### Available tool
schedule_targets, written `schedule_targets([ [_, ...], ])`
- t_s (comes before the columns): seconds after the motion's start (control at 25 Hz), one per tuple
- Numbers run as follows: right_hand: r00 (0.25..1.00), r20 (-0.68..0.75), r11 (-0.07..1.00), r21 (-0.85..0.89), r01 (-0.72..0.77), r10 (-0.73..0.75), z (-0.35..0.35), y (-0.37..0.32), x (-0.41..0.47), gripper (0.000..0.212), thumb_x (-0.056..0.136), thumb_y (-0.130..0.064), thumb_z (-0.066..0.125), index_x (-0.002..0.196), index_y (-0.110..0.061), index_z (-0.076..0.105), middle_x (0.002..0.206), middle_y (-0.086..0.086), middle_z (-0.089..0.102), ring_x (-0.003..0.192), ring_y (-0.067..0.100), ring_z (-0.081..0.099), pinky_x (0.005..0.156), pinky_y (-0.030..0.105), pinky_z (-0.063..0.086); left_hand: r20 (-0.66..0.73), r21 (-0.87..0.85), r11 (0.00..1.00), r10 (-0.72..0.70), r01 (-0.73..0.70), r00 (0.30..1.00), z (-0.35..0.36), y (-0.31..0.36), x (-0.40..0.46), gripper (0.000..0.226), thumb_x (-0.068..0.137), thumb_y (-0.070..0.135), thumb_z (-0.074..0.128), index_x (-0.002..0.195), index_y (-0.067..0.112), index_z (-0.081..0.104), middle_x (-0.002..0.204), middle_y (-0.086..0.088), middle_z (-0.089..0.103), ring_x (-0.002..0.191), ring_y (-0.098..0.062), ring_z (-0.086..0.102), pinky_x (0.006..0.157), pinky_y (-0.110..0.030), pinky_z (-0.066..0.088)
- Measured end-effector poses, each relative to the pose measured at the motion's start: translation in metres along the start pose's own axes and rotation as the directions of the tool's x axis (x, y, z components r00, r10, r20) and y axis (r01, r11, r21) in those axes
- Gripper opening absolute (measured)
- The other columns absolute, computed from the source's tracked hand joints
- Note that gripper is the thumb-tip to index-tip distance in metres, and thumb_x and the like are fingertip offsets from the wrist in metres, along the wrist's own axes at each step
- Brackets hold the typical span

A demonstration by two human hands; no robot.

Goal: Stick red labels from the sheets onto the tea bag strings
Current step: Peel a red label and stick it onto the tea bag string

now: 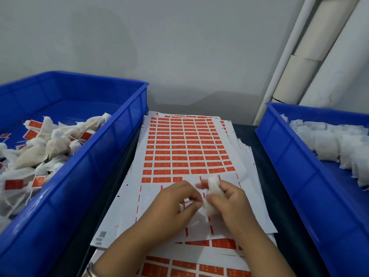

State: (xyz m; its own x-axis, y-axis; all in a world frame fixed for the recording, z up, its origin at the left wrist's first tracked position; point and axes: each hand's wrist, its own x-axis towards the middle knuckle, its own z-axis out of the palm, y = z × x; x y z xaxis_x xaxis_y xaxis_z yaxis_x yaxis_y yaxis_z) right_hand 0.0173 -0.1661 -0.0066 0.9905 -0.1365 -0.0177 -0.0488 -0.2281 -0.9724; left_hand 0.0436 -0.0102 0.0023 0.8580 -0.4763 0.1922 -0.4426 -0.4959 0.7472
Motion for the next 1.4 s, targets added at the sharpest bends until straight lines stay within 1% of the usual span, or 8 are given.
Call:
schedule_targets([
  [0.16,0.979,0.203,0.99,-0.135,0.043,-0.015,0.004,-0.002,-0.002,0.014,0.089,-0.026,0.056,0.083,-0.021,0.067,0.076,0.005,0.063,0.078,0.022,0.059,0.069,0.032,0.054,-0.138,-0.066,0.993,0.086,-0.095,0.987,-0.001,0.0,-0.001,0.027,0.09,0.025,0.058,0.079,0.049,0.052,0.107,0.04,0.043,0.109,0.015,0.039,0.085,0.002,0.032],
  [0.36,0.937,0.347,0.992,-0.101,0.069,-0.03,0.009,-0.003,-0.006,0.017,0.081,-0.026,0.054,0.086,-0.035,0.067,0.081,-0.008,0.067,0.081,0.011,0.064,0.07,0.018,0.054,-0.062,-0.245,0.969,-0.004,-0.012,0.998,0.003,-0.003,-0.001,0.02,0.094,0.025,0.049,0.086,0.042,0.055,0.092,0.029,0.059,0.092,0.007,0.056,0.074,-0.008,0.047],
  [0.56,0.964,0.238,0.977,-0.145,0.159,-0.122,0.009,-0.003,-0.005,0.014,0.077,-0.021,0.057,0.064,-0.026,0.059,0.059,-0.01,0.054,0.059,0.002,0.05,0.055,0.015,0.043,-0.06,-0.272,0.96,-0.086,0.066,0.995,0.008,-0.007,0.001,0.021,0.097,0.027,0.043,0.084,0.041,0.051,0.081,0.025,0.058,0.079,0.005,0.055,0.064,-0.006,0.044],
  [0.8,0.983,0.14,0.976,-0.168,0.138,-0.114,0.014,-0.003,-0.006,0.011,0.082,-0.019,0.067,0.075,-0.026,0.063,0.071,-0.01,0.062,0.069,0.003,0.059,0.057,0.012,0.047,-0.069,-0.525,0.829,-0.269,0.194,0.961,0.016,-0.004,0.006,0.02,0.097,0.022,0.044,0.082,0.028,0.056,0.073,0.015,0.061,0.071,0.0,0.059,0.061,-0.01,0.047],
  [1.0,0.974,-0.134,0.948,-0.287,0.137,-0.181,0.023,-0.002,-0.009,0.024,0.079,-0.021,0.069,0.075,-0.04,0.055,0.073,-0.019,0.059,0.074,-0.001,0.059,0.056,0.007,0.046,-0.143,-0.486,0.836,-0.365,0.256,0.92,0.024,-0.006,0.009,0.017,0.097,0.023,0.046,0.085,0.028,0.057,0.082,0.01,0.063,0.08,-0.01,0.061,0.064,-0.013,0.049],
  [1.12,0.954,-0.126,0.89,-0.41,0.201,-0.274,0.027,0.001,-0.01,0.024,0.083,-0.023,0.067,0.088,-0.045,0.059,0.083,-0.029,0.058,0.074,-0.003,0.058,0.064,0.004,0.046,-0.136,-0.486,0.824,-0.401,0.292,0.906,0.026,-0.008,0.01,0.015,0.097,0.024,0.047,0.087,0.028,0.058,0.086,0.009,0.064,0.082,-0.01,0.062,0.061,-0.009,0.047],
  [1.24,0.919,-0.139,0.837,-0.48,0.262,-0.368,0.029,0.003,-0.009,0.022,0.085,-0.024,0.067,0.107,-0.024,0.07,0.096,-0.015,0.066,0.081,-0.001,0.058,0.08,0.012,0.048,-0.157,-0.53,0.798,-0.426,0.288,0.891,0.025,-0.008,0.01,0.016,0.096,0.023,0.048,0.086,0.028,0.059,0.085,0.01,0.064,0.079,-0.008,0.062,0.054,-0.003,0.042],
  [1.4,0.867,-0.173,0.773,-0.555,0.307,-0.468,0.031,0.004,-0.011,0.024,0.083,-0.024,0.069,0.106,-0.017,0.071,0.099,-0.002,0.071,0.085,0.009,0.064,0.08,0.022,0.052,-0.178,-0.549,0.787,-0.439,0.282,0.88,0.027,-0.005,0.01,0.014,0.096,0.025,0.048,0.087,0.028,0.058,0.085,0.011,0.063,0.077,-0.007,0.062,0.052,-0.003,0.041],
])
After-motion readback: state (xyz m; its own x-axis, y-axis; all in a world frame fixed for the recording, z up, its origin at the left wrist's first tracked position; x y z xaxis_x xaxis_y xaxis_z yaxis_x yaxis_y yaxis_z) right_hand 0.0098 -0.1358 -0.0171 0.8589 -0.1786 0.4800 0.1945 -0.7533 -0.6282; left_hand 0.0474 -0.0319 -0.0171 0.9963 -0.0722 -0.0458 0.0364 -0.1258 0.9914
